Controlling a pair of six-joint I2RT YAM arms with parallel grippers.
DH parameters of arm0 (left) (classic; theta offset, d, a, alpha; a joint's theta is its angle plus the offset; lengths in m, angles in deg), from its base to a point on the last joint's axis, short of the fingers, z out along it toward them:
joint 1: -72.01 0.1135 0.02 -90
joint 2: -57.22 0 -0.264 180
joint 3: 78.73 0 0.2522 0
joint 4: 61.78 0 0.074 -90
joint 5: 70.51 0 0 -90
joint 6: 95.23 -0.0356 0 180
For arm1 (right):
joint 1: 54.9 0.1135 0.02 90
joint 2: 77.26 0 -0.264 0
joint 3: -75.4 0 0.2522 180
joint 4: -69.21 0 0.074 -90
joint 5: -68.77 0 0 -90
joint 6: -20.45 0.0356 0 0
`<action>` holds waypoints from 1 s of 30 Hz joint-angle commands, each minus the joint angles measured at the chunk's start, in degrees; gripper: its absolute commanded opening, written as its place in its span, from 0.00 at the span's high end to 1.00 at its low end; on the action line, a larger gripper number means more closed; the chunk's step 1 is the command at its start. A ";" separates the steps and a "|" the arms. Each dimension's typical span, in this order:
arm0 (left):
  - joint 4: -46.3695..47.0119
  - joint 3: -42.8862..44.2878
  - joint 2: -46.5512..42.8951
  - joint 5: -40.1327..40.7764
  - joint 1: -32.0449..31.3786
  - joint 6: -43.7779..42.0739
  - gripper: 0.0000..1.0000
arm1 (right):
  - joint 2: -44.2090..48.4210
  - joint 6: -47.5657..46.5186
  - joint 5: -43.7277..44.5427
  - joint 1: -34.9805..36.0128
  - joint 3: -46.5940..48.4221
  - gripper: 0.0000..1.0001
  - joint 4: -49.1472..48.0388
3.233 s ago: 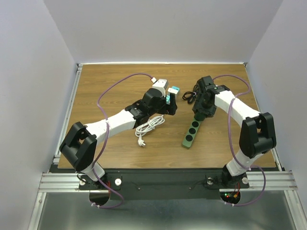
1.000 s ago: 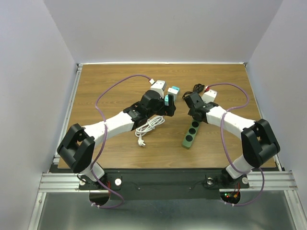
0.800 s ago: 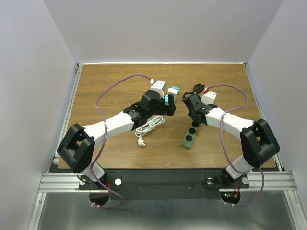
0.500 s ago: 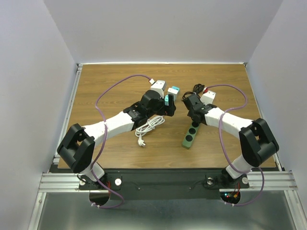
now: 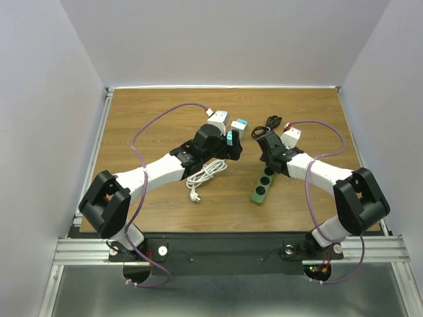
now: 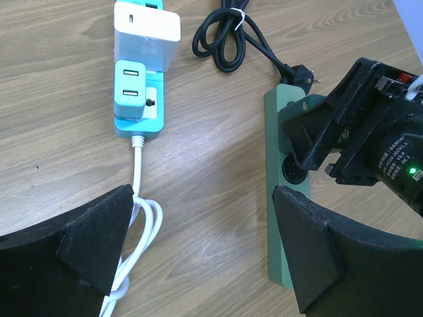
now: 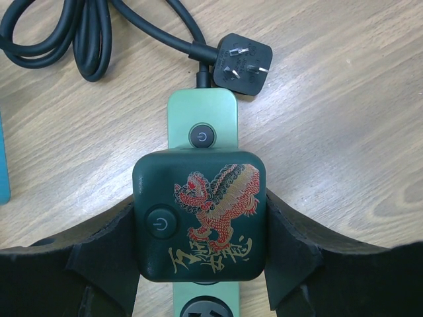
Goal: Insert the plug
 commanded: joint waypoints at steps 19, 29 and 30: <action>-1.65 1.07 -4.16 5.19 1.85 -2.19 0.01 | -0.27 -3.02 -10.97 0.59 8.63 0.29 16.11; -4.20 1.95 -9.08 7.13 7.03 -3.95 0.01 | 10.81 -11.89 -6.67 0.50 17.34 0.00 19.72; -4.55 1.69 -9.78 7.31 8.69 -3.95 0.01 | 12.64 -12.60 -5.79 0.41 17.61 0.00 19.72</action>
